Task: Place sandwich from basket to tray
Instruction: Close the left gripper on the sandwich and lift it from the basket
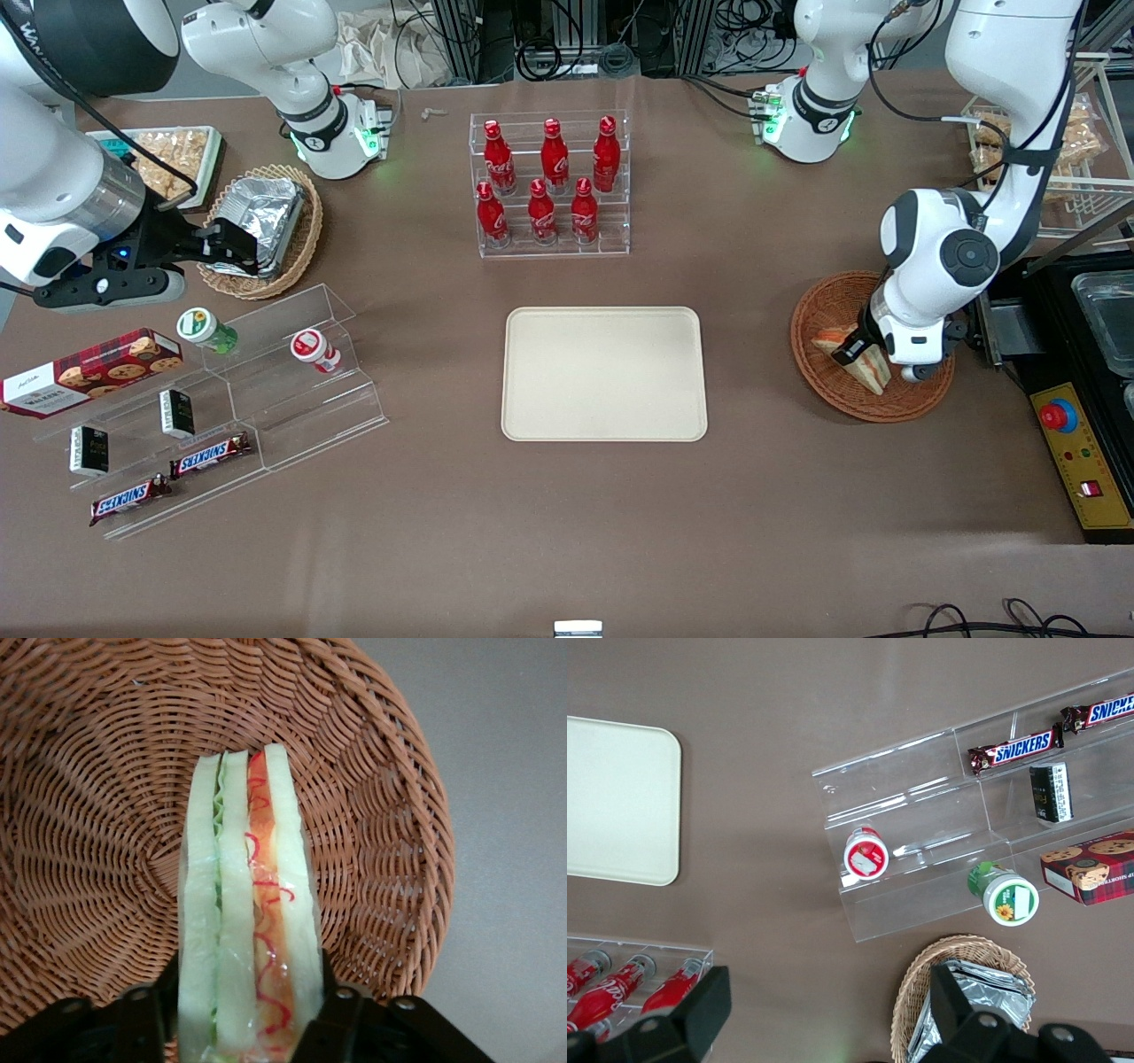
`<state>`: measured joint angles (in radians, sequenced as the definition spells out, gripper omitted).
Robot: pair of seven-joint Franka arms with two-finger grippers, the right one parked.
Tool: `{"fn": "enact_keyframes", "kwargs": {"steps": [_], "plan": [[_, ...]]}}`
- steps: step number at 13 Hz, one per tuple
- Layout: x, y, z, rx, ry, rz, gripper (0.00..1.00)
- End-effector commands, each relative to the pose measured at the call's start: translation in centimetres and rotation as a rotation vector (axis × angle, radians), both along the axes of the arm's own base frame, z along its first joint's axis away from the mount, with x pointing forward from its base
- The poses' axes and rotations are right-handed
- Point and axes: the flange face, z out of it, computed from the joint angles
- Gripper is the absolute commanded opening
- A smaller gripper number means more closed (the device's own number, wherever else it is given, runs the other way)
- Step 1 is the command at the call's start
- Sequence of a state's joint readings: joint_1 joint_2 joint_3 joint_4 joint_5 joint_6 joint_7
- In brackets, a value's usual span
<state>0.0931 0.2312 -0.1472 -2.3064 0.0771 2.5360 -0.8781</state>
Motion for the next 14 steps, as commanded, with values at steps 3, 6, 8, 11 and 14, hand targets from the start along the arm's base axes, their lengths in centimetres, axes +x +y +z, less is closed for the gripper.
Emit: {"fn": "enact_keyframes", "kwargs": {"steps": [3,6,8,11,14], "plan": [[0.1,0.1,1.4,0.013,-0.064,0.013,0.0],[-0.3,1.4,5.4,0.063,-0.019,0.005,0.0],[0.2,1.8,9.8,0.112,0.019,-0.007,0.0],[1.8,1.7,16.8,0.133,0.111,-0.052,0.0],[1.7,0.4,22.2,0.122,0.174,-0.159,0.0]]}}
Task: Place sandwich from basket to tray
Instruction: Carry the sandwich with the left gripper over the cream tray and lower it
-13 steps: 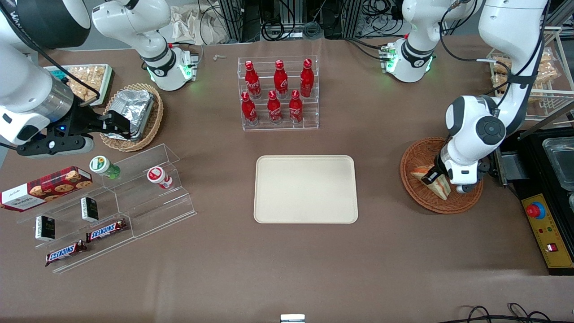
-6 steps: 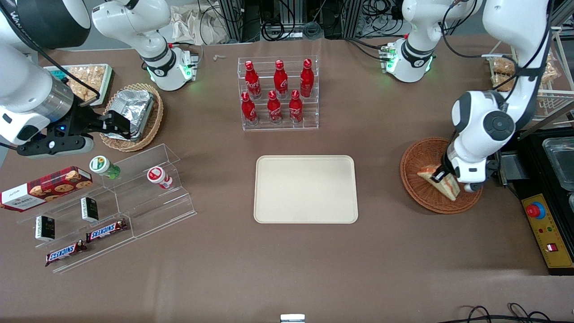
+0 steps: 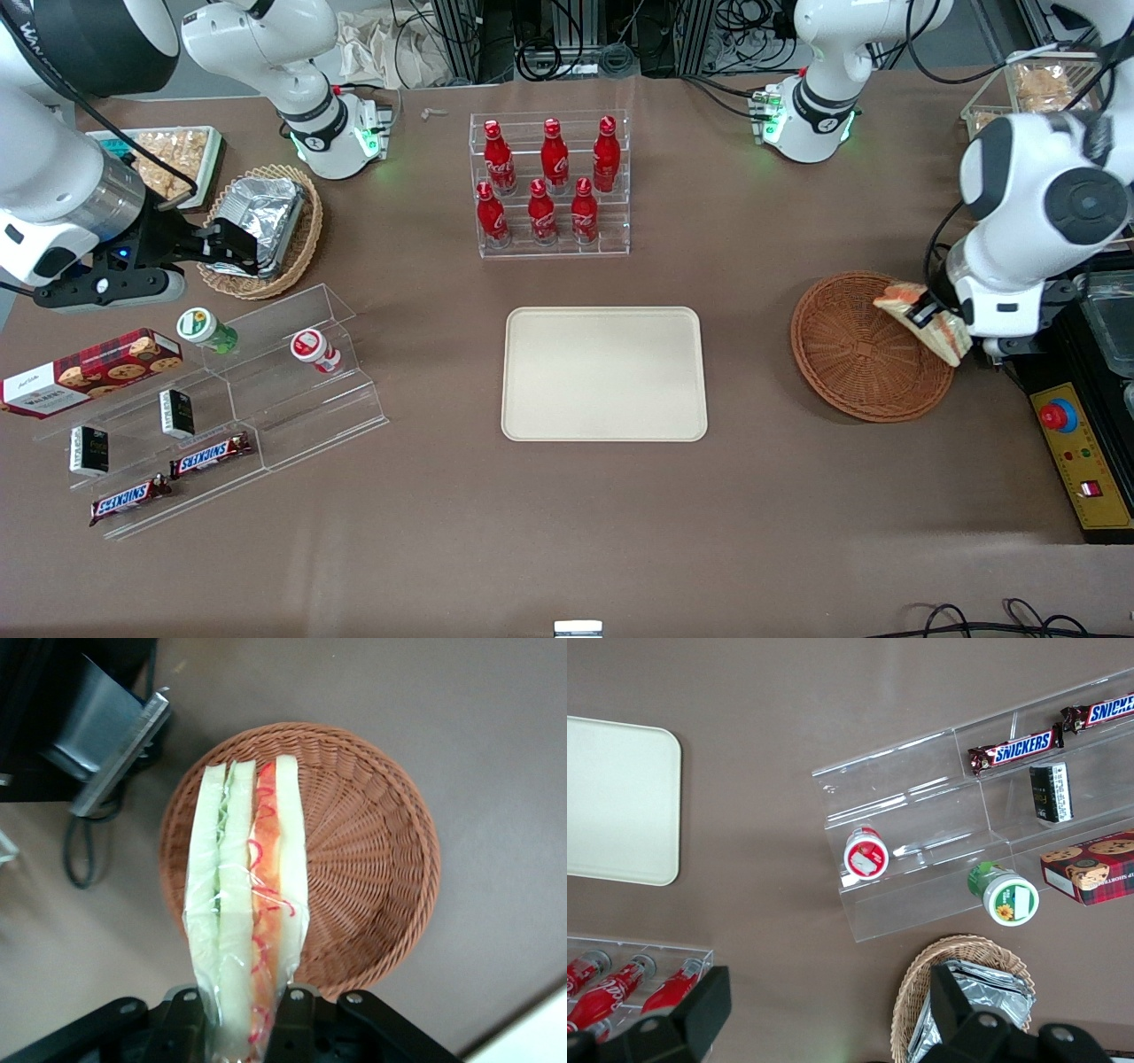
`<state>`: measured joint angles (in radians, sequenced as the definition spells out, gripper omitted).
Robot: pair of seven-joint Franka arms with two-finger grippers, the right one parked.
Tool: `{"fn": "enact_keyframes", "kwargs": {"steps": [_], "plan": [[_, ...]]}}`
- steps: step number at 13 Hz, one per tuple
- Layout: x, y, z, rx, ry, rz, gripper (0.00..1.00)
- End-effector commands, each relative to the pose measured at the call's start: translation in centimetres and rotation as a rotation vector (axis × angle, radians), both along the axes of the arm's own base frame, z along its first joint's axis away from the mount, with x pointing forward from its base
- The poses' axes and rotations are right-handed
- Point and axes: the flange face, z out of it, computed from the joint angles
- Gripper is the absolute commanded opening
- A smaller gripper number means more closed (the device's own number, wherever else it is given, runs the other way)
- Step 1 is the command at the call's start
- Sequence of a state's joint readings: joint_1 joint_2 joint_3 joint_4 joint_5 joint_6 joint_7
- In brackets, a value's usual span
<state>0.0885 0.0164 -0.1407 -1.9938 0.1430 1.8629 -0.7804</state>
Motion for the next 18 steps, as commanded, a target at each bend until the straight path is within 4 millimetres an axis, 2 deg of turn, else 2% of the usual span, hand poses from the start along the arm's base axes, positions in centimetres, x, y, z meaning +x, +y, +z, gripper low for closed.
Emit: {"fn": "enact_keyframes", "kwargs": {"steps": [1,2,3,4,7,9,12,13,16,17,18], "plan": [[-0.4,-2.9,5.0,-0.044,0.033,-0.127,0.0],[-0.6,-4.1,7.1,-0.076,0.02,-0.172,0.0],[-0.8,-6.2,8.8,-0.106,0.017,-0.212,0.0],[-1.0,-9.3,9.9,-0.139,0.018,-0.248,0.0],[-1.5,-16.4,8.6,-0.231,0.003,-0.356,0.0],[-1.7,-21.7,6.2,-0.253,-0.005,-0.444,0.0],[-1.6,-26.3,1.4,-0.306,-0.023,-0.498,0.0],[-1.3,-27.9,-0.7,-0.313,-0.025,-0.519,0.0],[-0.2,-31.5,-7.8,-0.315,-0.051,-0.582,0.0],[0.2,-31.7,-10.4,-0.295,-0.054,-0.614,0.12],[0.2,-32.1,-12.4,-0.284,-0.058,-0.638,0.06]]}}
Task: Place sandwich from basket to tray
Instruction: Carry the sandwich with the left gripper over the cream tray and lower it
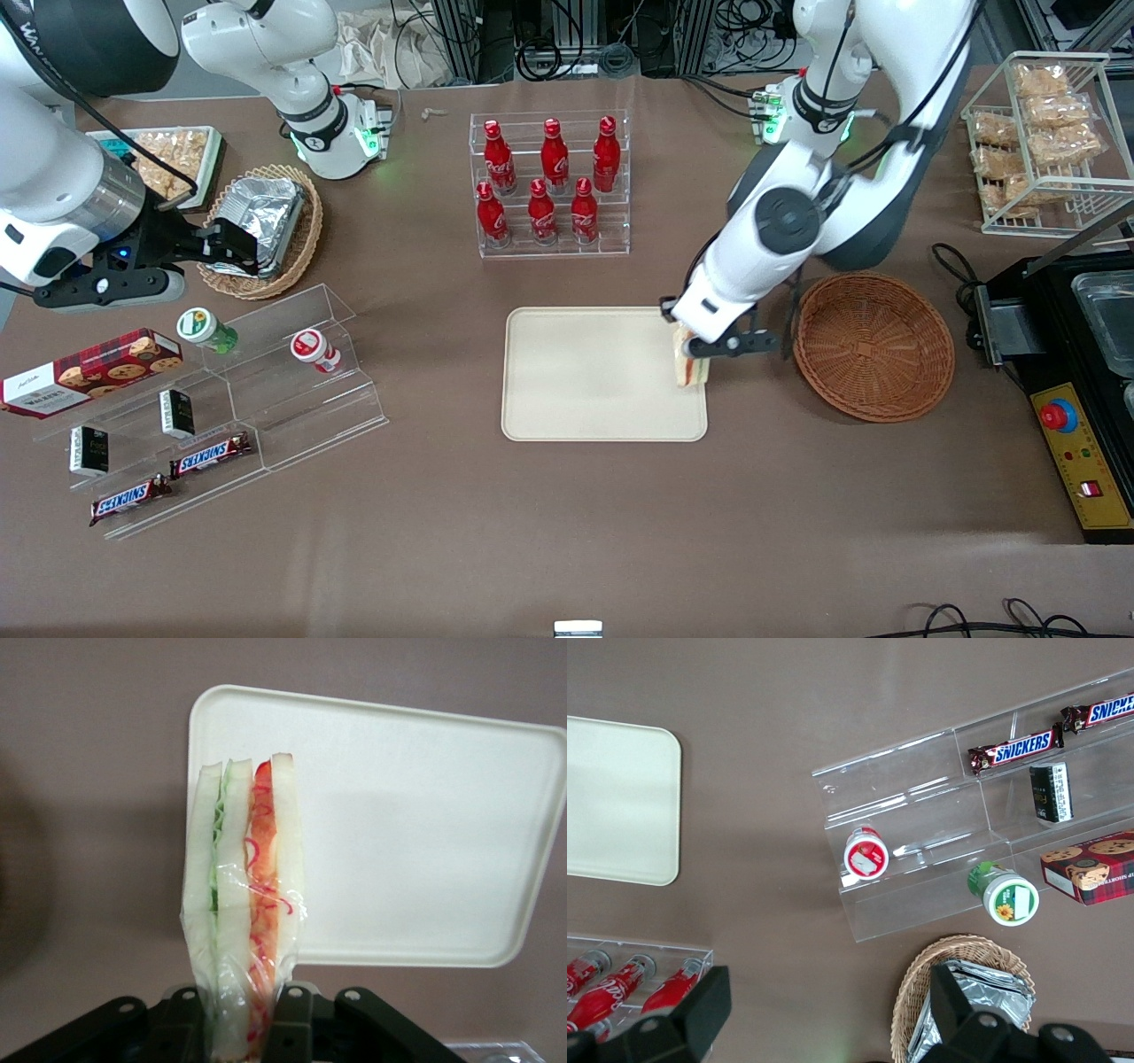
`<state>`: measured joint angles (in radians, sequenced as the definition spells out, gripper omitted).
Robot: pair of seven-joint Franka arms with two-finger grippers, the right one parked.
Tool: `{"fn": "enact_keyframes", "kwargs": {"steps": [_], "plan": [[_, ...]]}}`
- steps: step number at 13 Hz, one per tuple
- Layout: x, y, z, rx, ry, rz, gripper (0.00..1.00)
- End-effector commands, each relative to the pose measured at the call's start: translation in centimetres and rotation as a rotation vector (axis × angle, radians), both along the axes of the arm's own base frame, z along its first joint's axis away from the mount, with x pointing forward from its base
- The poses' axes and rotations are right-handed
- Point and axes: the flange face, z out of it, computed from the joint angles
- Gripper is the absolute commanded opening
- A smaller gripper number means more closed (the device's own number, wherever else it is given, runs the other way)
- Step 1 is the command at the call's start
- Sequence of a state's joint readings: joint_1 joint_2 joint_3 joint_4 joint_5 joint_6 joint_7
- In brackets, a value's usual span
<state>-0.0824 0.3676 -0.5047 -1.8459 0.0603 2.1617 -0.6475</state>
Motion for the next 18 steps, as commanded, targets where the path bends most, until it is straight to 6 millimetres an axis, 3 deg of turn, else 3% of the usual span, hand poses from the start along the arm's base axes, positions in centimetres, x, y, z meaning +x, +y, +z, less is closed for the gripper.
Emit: {"fn": "enact_keyframes", "kwargs": {"steps": [1,5,8,9,10,11,12,18], "plan": [[0.7,-1.1,-4.6,0.001,-0.029,-0.033,0.05],[0.5,-1.4,-9.6,0.01,-0.04,-0.06,0.05],[0.7,-1.4,-11.4,0.035,-0.071,-0.069,0.08],[0.7,-1.4,-11.7,0.04,-0.078,-0.077,0.14],[0.9,-1.2,-11.9,0.045,-0.082,-0.082,0.32],[1.0,-1.2,-11.8,0.045,-0.085,-0.082,0.74],[1.0,-1.3,-11.5,0.045,-0.088,-0.074,1.0],[2.1,-1.7,-10.0,0.033,-0.111,0.015,1.0]]}}
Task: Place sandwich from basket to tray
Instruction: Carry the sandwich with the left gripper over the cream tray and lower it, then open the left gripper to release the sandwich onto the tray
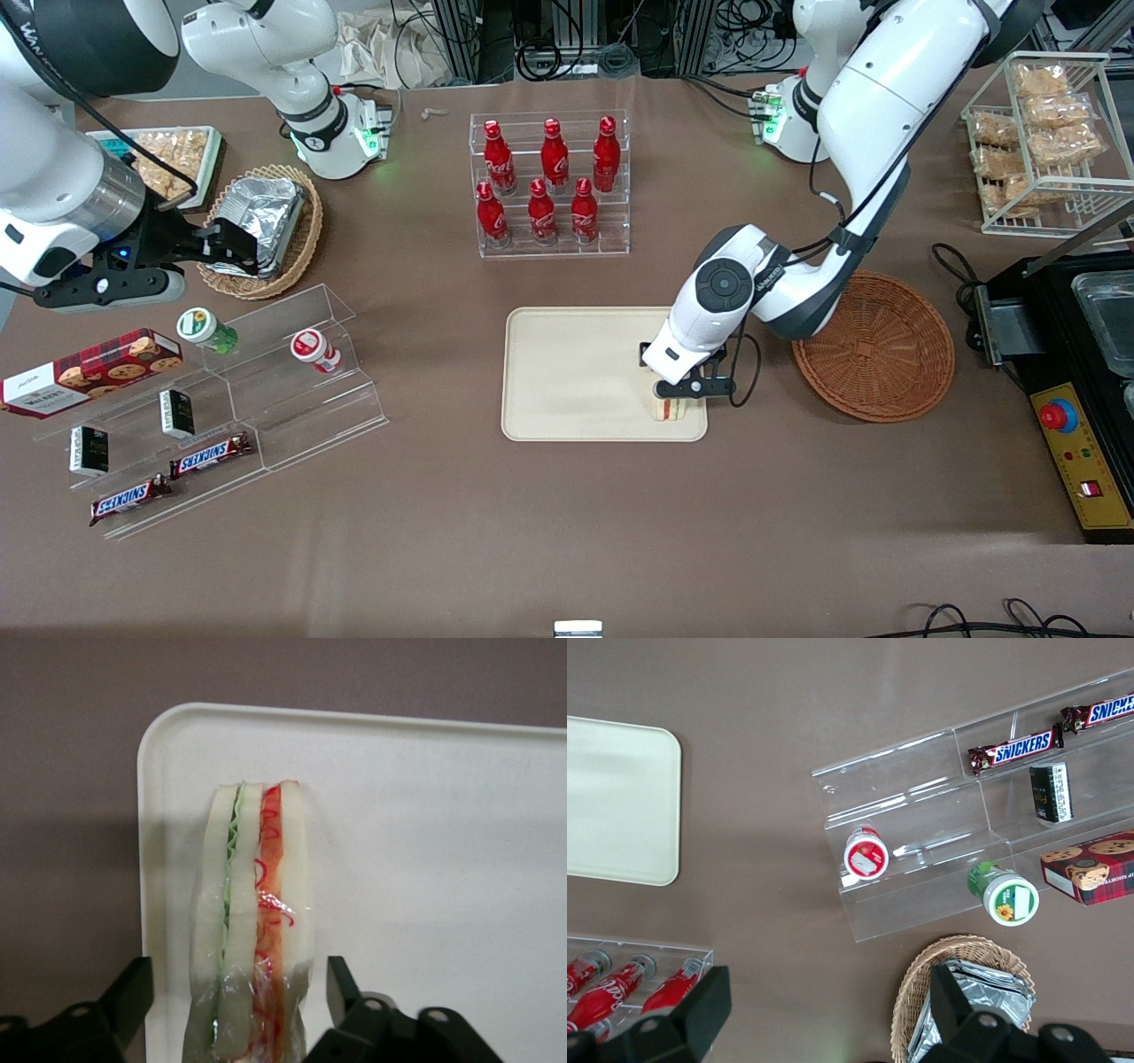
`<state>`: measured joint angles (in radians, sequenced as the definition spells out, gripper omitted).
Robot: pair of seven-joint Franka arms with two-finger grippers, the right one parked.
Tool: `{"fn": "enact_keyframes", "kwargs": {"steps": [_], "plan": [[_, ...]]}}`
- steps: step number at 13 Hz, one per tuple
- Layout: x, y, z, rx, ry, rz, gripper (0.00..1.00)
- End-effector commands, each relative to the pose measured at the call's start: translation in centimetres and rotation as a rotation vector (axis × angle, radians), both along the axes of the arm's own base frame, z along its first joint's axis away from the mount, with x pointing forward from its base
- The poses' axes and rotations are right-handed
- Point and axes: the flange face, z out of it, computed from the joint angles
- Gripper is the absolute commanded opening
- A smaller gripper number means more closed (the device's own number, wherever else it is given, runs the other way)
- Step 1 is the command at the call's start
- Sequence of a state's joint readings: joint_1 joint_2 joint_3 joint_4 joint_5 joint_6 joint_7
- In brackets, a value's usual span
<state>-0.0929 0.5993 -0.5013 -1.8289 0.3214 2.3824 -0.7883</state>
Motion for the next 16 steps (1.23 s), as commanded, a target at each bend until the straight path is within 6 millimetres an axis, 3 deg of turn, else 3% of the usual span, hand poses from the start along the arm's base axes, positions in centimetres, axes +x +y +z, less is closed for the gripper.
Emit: {"fn": "enact_keyframes", "kwargs": {"steps": [1,4,7,8,12,16], "plan": [[0.4,-0.6,0.8,-0.004,-0.033,0.022,1.0],[1.1,-0.2,1.9,-0.016,-0.042,0.048,1.0],[3.1,0.0,5.1,-0.038,-0.078,0.121,1.0],[3.0,0.1,5.1,-0.02,-0.058,0.144,1.0],[3.8,1.3,8.8,-0.003,-0.092,0.172,1.0],[5.2,2.4,13.7,0.053,-0.09,0.187,1.0]]}}
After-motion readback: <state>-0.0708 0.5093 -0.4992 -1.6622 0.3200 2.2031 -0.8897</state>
